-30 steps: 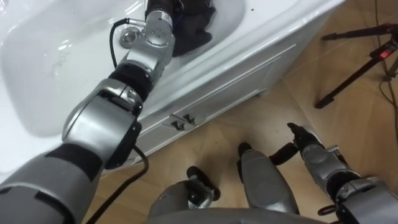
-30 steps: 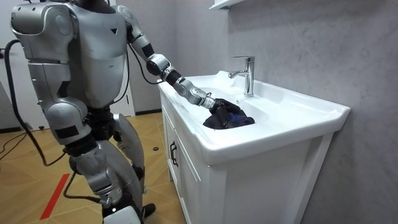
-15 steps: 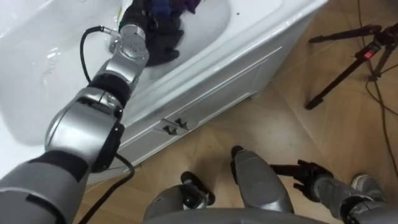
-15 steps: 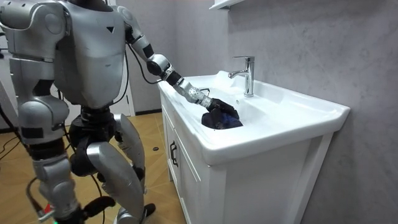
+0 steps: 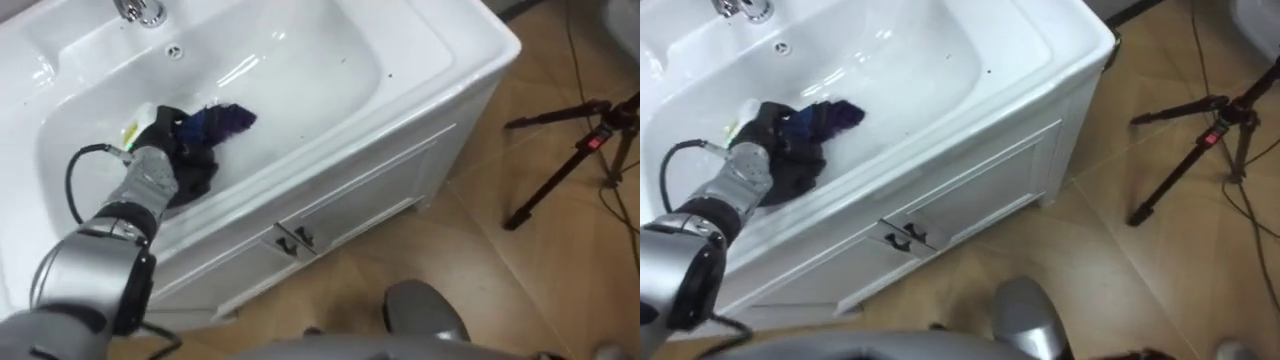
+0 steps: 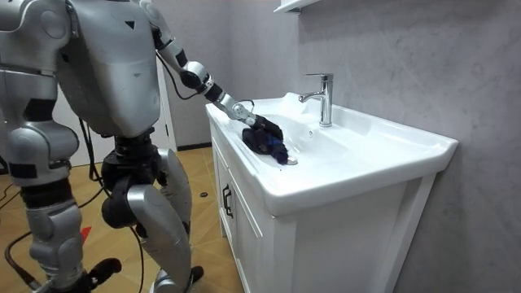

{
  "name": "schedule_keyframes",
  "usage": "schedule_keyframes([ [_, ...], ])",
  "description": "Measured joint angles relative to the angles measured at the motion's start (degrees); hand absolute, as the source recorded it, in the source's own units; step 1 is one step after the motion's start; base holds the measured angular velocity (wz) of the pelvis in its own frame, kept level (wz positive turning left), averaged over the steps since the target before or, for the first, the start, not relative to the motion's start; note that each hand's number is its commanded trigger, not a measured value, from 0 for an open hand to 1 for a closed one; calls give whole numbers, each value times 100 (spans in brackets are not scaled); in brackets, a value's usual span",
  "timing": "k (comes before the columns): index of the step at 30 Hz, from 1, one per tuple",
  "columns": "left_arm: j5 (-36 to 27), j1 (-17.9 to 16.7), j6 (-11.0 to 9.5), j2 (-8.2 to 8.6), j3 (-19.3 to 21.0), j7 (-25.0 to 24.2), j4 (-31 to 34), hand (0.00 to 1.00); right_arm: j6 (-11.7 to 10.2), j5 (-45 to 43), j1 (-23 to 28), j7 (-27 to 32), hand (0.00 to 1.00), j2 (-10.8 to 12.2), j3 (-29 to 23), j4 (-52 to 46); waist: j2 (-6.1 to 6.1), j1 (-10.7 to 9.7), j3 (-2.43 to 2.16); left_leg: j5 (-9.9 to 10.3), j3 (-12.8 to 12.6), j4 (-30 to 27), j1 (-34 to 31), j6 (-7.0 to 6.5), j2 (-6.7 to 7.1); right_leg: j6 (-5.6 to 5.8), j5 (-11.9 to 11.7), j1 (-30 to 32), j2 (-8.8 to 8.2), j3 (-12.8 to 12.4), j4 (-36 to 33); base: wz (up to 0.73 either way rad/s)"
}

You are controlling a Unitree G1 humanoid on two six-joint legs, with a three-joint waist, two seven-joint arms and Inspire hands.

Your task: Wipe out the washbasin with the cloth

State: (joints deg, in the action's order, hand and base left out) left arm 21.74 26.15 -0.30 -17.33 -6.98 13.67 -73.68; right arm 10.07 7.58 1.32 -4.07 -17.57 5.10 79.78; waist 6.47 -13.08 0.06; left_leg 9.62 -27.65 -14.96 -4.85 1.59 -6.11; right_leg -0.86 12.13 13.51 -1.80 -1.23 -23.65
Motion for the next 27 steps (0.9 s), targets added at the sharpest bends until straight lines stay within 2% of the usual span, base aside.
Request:
schedule_keyframes([
  [2, 44, -100, 0, -4, 147, 43, 5, 100, 12, -198, 32, 68, 0, -1, -27, -7, -10, 169, -7, -19, 17, 110, 166, 29, 24, -16, 24, -148, 2, 19, 29, 0],
  [3, 44, -124, 0, -3, 147, 50, 10, 100, 44, -300, 38, 105, 0, -1, -27, -2, -14, 263, -29, -41, 21, 179, 237, 45, 44, -22, 35, -192, 2, 16, 38, 6],
  [7, 508, -241, 0, 14, 262, 44, 53, 100, 122, -696, -132, 117, 0, 21, -241, 4, -34, 320, -62, -94, 209, 337, 460, 82, 77, -48, 48, -447, 38, 54, 183, 2],
  [11, 838, -414, 0, 18, 477, 48, 189, 100, 246, -855, -35, 139, 0, 44, -422, 22, -105, 361, -104, -104, 456, 330, 601, 98, 79, -72, 69, -673, 59, 78, 306, -1],
  [14, 1022, -646, 1, 21, 679, 68, 452, 100, 344, -1234, 121, 133, 0, 84, -528, -49, -168, 406, -128, -104, 484, 334, 695, 98, 74, -91, 84, -781, 73, 63, 339, -1],
  [16, 1113, -707, 3, 22, 701, 75, 461, 100, 394, -1503, 247, 115, 0, 129, -552, -70, -206, 411, -118, -106, 613, 363, 829, 104, 68, -103, 88, -964, 95, 78, 427, 0],
  [22, 1247, -902, 5, 25, 885, 52, 537, 100, 494, -1893, 373, 11, 0, 176, -730, -201, -209, 443, -119, -106, 741, 416, 1092, 105, 50, -119, 77, -1339, 127, 107, 690, -1],
  [24, 1285, -1040, 5, 59, 896, 63, 742, 100, 505, -1975, 347, -15, 0, 172, -705, -217, -206, 544, -121, -106, 790, 434, 1155, 106, 43, -135, 58, -1414, 153, 72, 749, -7],
  [27, 1280, -1215, 18, 84, 895, 79, 998, 100, 497, -2044, 310, -40, 0, 179, -702, -241, -197, 542, -119, -85, 918, 434, 1222, 139, -15, -171, -17, -1642, 206, 175, 1005, 13],
])
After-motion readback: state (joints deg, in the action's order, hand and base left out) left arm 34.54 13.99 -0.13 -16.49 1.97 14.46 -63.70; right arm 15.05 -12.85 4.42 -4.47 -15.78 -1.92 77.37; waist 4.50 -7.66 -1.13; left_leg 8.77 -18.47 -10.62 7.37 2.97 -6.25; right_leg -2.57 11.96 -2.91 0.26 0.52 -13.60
